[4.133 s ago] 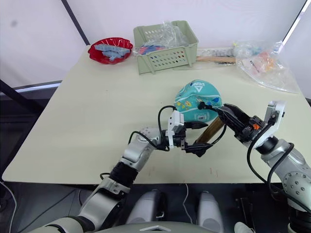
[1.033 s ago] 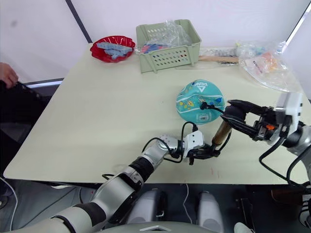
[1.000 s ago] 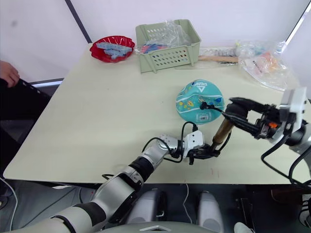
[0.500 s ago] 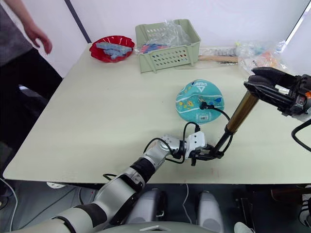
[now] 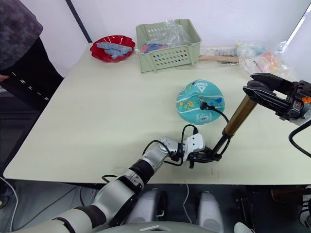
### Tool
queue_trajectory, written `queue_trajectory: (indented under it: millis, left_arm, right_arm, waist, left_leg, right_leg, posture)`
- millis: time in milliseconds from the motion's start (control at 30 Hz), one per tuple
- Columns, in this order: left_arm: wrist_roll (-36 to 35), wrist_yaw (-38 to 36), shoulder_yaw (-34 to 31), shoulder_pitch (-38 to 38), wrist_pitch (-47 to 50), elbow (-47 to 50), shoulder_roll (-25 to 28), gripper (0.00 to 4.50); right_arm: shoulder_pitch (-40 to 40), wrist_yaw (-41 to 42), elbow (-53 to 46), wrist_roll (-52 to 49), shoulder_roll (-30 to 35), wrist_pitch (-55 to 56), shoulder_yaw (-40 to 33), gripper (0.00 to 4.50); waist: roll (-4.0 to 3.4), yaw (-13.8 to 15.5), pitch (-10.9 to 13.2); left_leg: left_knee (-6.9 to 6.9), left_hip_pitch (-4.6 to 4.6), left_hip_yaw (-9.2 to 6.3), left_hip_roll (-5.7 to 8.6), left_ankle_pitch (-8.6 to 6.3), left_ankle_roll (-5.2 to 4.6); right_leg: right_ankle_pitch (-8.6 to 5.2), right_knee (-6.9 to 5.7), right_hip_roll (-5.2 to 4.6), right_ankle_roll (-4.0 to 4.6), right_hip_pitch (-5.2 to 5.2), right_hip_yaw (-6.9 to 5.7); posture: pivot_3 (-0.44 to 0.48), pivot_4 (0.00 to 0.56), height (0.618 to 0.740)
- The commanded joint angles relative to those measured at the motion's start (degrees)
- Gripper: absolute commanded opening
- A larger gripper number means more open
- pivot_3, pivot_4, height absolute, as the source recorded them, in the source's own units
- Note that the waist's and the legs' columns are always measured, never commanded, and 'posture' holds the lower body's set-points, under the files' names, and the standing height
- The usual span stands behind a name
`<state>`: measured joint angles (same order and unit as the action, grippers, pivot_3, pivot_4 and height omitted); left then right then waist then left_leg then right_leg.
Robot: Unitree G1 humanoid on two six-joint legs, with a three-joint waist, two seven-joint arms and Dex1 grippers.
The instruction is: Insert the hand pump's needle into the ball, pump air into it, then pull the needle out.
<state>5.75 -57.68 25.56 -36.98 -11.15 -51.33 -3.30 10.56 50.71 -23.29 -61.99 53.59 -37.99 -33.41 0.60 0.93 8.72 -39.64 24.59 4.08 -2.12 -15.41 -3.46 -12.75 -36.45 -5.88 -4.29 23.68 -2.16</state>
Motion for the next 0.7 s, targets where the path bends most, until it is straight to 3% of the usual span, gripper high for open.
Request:
queue_trajectory:
  millis: [33,300,467,700]
  left_arm:
    - [3.39,1.06,1.68,1.27,0.24,-4.73,1.04,1.11]
    - [4.71,2.66,1.56,1.25,-1.88,-7.5,0.79,1.11]
    - [5.08,2.63,1.38,1.21,-2.41,-8.39,0.47,1.11]
    - [5.51,3.84,0.76,0.89,-3.24,-10.11,-0.03,1.11]
  right_arm:
    - [-2.91,0.76,-5.35,2.55,-1.45,3.84,-2.13,1.79]
    - [-14.19,3.17,-9.85,10.4,-6.35,9.48,2.99,1.79]
    - [-18.35,3.92,-8.41,17.72,-9.81,15.8,9.01,1.79]
    - [-21.85,4.64,-4.18,27.91,-13.84,24.99,18.01,1.79]
  waist:
    - [0.05,-0.01,-0.02]
    - [0.61,0.03,-0.39]
    - [0.91,-0.08,-0.65]
    - [1.1,-0.06,-1.2]
  left_leg:
    - [0.0,0.0,-0.01,0.0,0.0,0.0]
    - [-0.06,-0.3,-0.07,-0.04,0.0,0.0]
    - [-0.05,-0.85,-0.06,-0.11,-0.01,0.01]
    - [-0.04,-0.9,-0.12,-0.2,-0.01,0.01]
  right_leg:
    - [0.0,0.0,0.0,0.0,0.0,0.0]
    - [-0.01,0.0,0.04,0.02,-0.33,-0.03]
    - [-0.17,0.06,0.03,0.27,-0.82,-0.04]
    - [-0.16,0.19,-0.02,0.27,-0.91,-0.12]
  posture:
    - [0.0,0.15,0.738]
    - [0.0,0.15,0.738]
    - [0.0,0.15,0.738]
    - [0.0,0.15,0.738]
